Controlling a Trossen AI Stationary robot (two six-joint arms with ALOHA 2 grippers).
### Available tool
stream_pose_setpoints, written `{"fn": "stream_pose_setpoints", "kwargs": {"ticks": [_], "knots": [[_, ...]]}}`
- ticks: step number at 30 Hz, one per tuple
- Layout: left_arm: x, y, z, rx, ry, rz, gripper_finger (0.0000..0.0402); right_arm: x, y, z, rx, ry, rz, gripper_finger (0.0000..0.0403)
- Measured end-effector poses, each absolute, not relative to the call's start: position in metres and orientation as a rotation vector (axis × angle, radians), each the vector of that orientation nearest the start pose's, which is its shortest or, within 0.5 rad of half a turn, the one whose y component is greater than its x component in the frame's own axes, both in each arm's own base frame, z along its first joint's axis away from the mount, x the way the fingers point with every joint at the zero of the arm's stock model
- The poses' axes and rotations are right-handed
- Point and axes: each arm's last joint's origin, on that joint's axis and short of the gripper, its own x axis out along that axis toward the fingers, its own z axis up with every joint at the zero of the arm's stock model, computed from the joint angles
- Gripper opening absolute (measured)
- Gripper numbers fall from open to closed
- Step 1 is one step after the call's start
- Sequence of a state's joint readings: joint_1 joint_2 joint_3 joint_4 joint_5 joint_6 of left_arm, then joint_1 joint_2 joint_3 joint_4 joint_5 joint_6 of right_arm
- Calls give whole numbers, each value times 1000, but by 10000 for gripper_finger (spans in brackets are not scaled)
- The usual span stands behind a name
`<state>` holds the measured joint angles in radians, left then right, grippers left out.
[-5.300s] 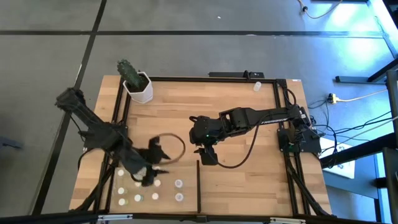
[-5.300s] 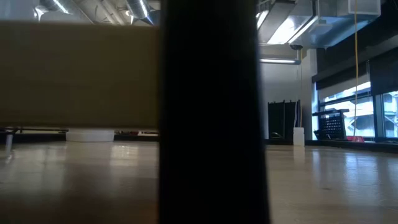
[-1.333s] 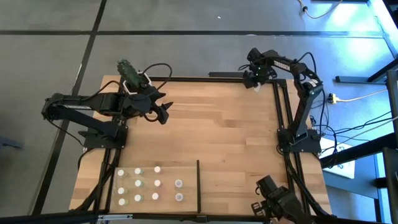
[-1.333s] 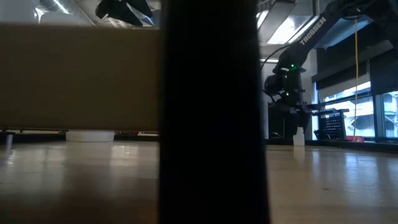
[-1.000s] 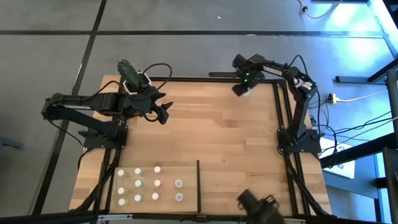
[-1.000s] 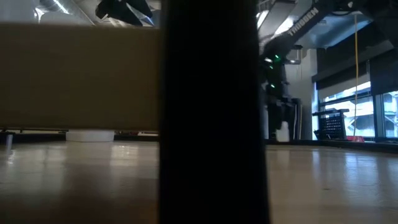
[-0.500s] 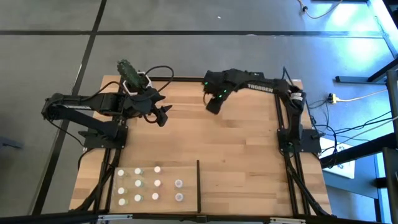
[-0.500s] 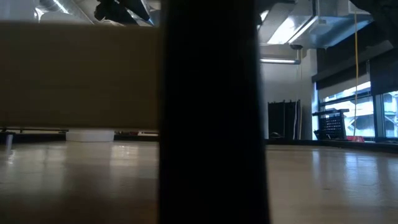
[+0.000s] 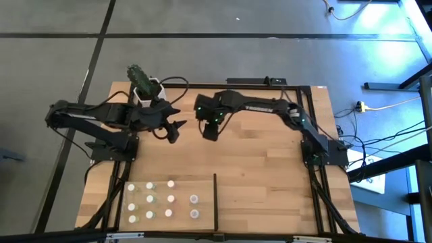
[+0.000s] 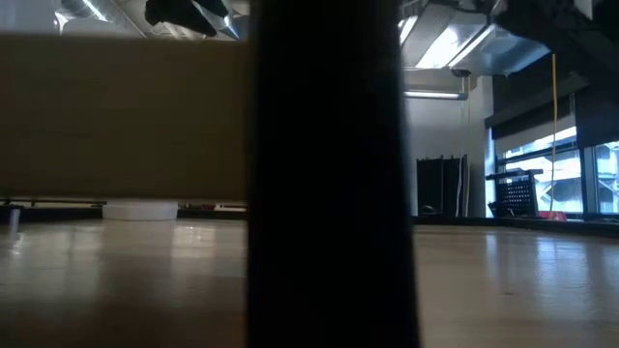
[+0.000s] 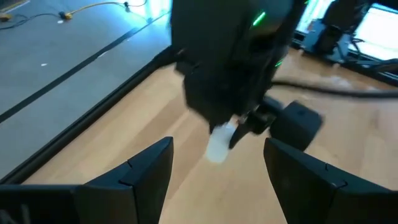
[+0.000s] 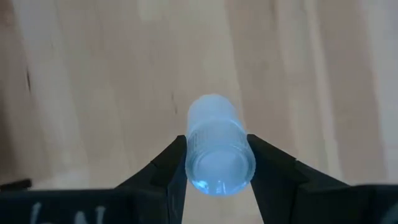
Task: Pick and place medicine bottles onto shelf by color
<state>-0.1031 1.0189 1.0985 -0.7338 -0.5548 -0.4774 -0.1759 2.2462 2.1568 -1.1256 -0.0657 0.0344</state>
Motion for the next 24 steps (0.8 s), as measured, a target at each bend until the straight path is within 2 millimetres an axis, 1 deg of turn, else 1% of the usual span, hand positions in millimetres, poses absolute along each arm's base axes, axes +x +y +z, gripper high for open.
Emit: {"fn": "stream_pose_setpoints", "kwargs": {"ticks": [6,12,15,19,24], "knots": [[183,-13,359,-265,460,518,243,479,-71,229,126,1301,-40,145],[171,-16,366,-317,413,490,243,486,-60,200,88,1378,9,145],[169,-17,367,-319,407,482,243,487,-58,193,58,1397,49,145],[169,-17,367,-319,407,482,243,487,-57,193,74,1394,62,146],[169,-17,367,-320,407,482,243,487,-57,193,68,1394,70,165]]}}
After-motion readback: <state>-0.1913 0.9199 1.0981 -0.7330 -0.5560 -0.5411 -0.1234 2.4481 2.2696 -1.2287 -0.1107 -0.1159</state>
